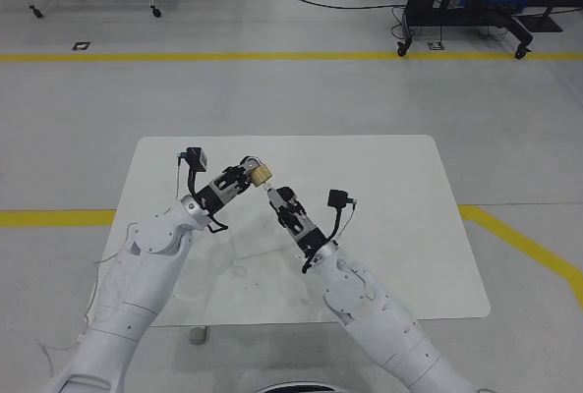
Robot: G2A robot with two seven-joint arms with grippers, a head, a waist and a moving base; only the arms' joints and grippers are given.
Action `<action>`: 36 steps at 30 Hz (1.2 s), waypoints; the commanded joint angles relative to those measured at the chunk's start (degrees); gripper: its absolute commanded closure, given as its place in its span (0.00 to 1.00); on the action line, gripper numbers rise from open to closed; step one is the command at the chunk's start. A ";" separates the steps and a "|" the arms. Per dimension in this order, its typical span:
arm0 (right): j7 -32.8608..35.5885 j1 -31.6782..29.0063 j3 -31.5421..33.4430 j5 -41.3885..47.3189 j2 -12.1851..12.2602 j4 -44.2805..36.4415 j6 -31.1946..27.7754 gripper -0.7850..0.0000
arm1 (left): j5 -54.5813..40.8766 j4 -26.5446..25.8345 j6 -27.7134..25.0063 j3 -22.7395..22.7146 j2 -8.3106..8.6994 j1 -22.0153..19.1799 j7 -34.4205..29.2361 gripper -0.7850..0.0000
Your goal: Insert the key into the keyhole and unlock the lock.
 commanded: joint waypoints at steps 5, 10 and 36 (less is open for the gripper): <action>-1.05 0.24 -0.54 0.40 -0.46 0.56 -1.48 0.58 | 0.55 0.12 0.19 0.15 -0.07 -0.17 -0.86 1.00; -2.43 1.15 -1.14 0.13 -1.02 1.80 -1.13 0.61 | 0.86 0.32 0.39 0.24 -0.15 -0.31 -1.25 1.00; 4.07 0.62 -0.11 24.28 -3.37 3.18 -5.07 1.00 | 0.99 0.54 -1.34 0.49 -0.53 -0.35 -3.25 1.00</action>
